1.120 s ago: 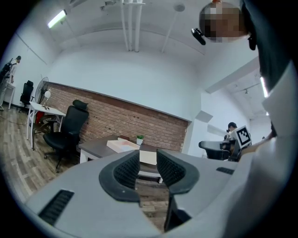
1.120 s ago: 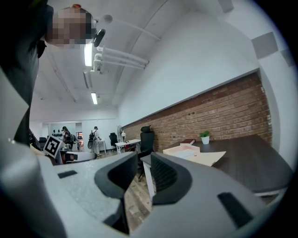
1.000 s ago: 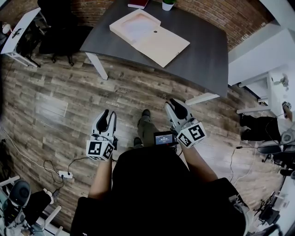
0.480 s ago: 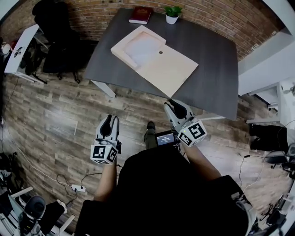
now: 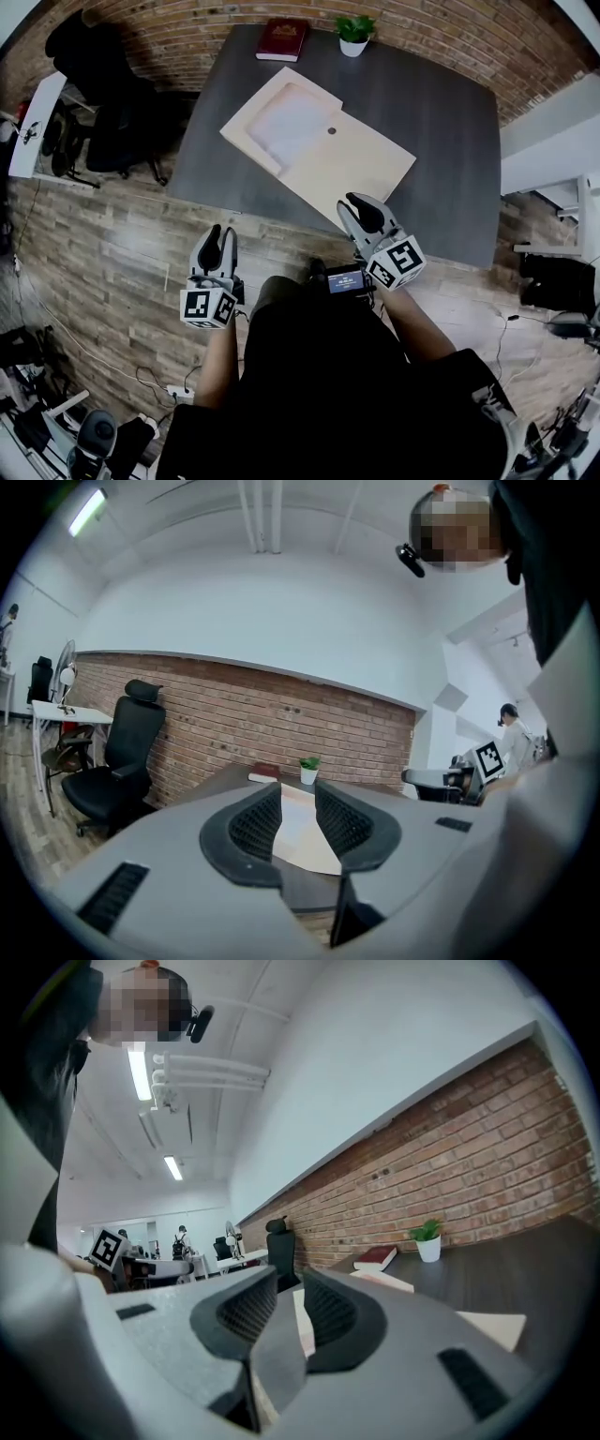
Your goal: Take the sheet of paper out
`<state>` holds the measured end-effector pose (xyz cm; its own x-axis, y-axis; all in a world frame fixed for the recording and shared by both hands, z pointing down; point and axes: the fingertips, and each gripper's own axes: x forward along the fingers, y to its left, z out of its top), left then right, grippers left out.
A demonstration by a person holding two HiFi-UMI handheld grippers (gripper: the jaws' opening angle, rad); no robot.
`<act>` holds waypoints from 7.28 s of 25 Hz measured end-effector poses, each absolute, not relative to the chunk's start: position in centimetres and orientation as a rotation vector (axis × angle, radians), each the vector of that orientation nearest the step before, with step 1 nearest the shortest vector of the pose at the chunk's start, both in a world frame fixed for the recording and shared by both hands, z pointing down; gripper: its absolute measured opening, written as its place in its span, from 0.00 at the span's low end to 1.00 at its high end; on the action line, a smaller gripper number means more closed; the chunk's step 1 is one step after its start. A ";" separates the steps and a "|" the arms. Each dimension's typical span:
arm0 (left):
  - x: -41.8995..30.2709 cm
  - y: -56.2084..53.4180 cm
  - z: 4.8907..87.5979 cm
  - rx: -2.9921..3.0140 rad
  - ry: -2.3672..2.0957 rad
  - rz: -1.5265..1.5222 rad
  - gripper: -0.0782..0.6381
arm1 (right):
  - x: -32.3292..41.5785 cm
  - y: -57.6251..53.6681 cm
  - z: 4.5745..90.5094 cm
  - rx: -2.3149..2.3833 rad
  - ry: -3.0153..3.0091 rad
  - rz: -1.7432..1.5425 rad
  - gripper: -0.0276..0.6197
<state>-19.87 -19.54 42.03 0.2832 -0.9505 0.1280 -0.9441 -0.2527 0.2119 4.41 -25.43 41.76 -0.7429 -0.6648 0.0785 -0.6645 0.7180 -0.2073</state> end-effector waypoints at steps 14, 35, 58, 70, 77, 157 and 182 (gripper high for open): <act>-24.3 -41.5 46.3 2.502 -1.401 0.139 0.26 | 0.0 -39.7 48.2 -1.518 2.817 -0.594 0.18; -18.0 -52.8 51.2 2.780 -0.785 0.321 0.26 | -3.9 -48.3 60.7 -1.814 2.916 -0.963 0.18; -17.9 -54.8 53.9 2.742 -0.744 0.483 0.26 | -5.0 -50.5 68.2 -1.850 3.350 -0.912 0.19; -18.3 -54.8 53.8 2.764 -0.750 0.465 0.26 | -4.5 -49.3 67.6 -1.865 3.245 -0.986 0.05; -17.8 -54.5 53.5 2.779 -0.720 0.454 0.26 | -3.8 -51.1 66.2 -1.921 2.958 -1.096 0.18; -15.0 -19.8 37.8 2.904 -0.990 0.030 0.24 | 8.1 -11.9 39.6 -2.100 2.761 0.022 0.05; -32.2 0.4 40.8 2.654 -1.223 -0.095 0.24 | -4.0 9.1 39.8 -2.045 2.562 -0.110 0.05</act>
<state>-32.23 0.39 40.75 0.6518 -0.7577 0.0325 -0.7437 -0.6302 0.2231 -3.96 9.10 39.79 -0.2168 -0.9648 0.1490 -0.9740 0.2241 0.0337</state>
